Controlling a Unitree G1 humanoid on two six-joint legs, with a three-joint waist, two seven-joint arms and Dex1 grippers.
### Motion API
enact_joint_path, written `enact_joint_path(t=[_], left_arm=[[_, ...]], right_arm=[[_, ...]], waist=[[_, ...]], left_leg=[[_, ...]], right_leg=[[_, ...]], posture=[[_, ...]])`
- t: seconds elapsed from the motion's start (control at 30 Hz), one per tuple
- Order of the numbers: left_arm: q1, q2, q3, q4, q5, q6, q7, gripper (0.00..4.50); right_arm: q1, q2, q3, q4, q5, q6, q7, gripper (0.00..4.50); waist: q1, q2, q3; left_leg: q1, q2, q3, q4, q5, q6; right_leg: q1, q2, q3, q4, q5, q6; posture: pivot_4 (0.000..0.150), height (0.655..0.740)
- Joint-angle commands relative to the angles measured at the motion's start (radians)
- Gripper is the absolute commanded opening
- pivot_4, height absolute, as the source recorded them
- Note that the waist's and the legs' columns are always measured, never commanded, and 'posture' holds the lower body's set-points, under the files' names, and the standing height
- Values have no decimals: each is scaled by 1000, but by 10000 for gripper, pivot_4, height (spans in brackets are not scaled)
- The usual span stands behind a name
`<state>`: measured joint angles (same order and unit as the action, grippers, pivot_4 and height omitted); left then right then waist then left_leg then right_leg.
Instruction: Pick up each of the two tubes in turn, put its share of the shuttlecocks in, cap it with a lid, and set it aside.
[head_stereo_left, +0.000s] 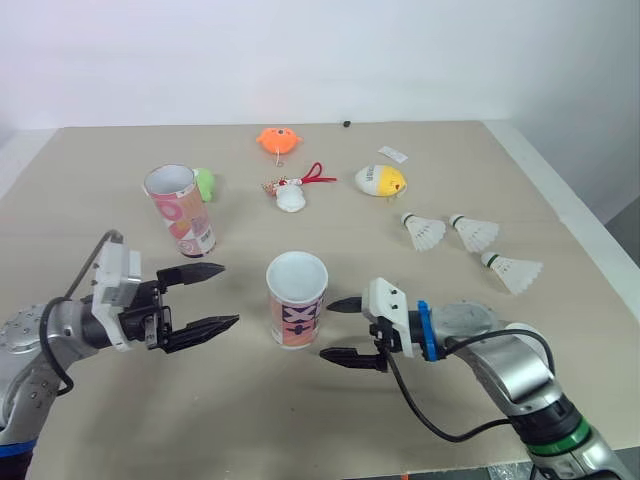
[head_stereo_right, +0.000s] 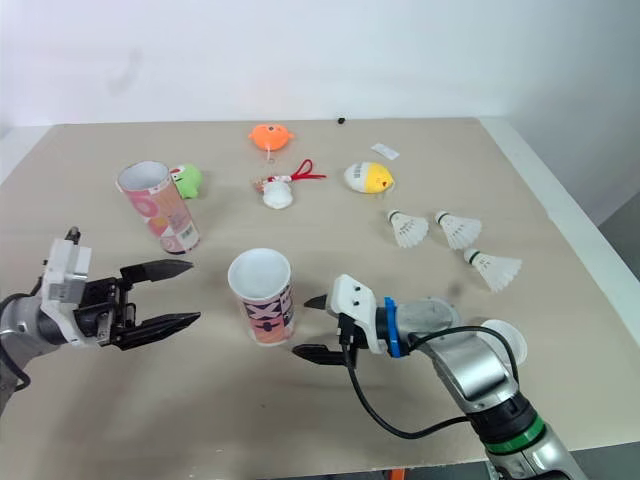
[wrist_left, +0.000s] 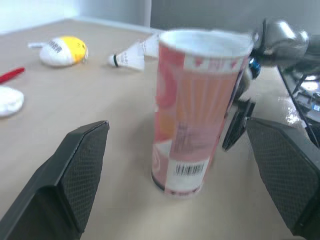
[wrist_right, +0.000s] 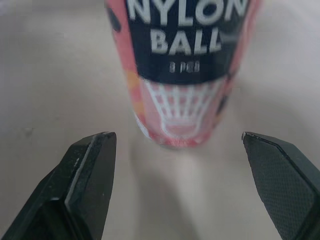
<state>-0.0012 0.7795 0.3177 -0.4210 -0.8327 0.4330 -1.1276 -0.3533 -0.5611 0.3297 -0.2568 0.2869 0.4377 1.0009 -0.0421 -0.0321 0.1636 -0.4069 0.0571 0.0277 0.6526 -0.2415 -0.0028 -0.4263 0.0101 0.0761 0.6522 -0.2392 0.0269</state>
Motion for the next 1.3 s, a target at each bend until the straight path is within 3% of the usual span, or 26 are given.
enact_joint_path(t=[0.03, 0.77, 0.8, 0.97, 1.07, 1.3], left_arm=[[8, 26, 27, -43, -7, -15, -26, 45000], [-25, -24, 6, -102, -61, -33, 43, 45000], [-28, -24, 4, -103, -61, -32, 46, 45000], [-47, -27, -15, -107, -65, -27, 60, 45000], [-65, -30, -32, -103, -64, -25, 64, 45000], [-202, -92, -139, -38, -39, -18, 79, 45000]], right_arm=[[-42, 36, 12, 27, -13, -40, 2, 43129], [-174, 146, 64, 225, -22, -140, 170, 43129], [-175, 149, 62, 230, -21, -142, 175, 37847], [-168, 150, 52, 229, -19, -140, 179, 21437], [-165, 142, 33, 221, -10, -121, 169, 18716], [-170, 69, -131, 158, 122, 0, 155, 18716]], waist=[[0, 0, 0], [-1, 0, 0], [-1, 0, 0], [-1, 0, 0], [-1, 0, 0], [8, 0, 0]], left_leg=[[0, 0, 0, 0, 0, 0], [4, 0, 0, 3, 1, -1], [4, 0, 0, 3, 1, -1], [5, 0, -1, 3, 1, -2], [5, 0, -1, 3, 1, -2], [4, -1, -1, 3, 2, -3]], right_leg=[[0, 0, 0, 0, 0, 0], [0, 1, 0, 12, -3, -4], [0, 2, 0, 12, -3, -4], [0, 2, 0, 13, -3, -4], [0, 2, 1, 13, -3, -4], [1, 1, 0, 13, -3, -3]], posture=[[1500, 7400], [1500, 7400], [1500, 7400], [1500, 7400], [1500, 7400], [1500, 7400]])
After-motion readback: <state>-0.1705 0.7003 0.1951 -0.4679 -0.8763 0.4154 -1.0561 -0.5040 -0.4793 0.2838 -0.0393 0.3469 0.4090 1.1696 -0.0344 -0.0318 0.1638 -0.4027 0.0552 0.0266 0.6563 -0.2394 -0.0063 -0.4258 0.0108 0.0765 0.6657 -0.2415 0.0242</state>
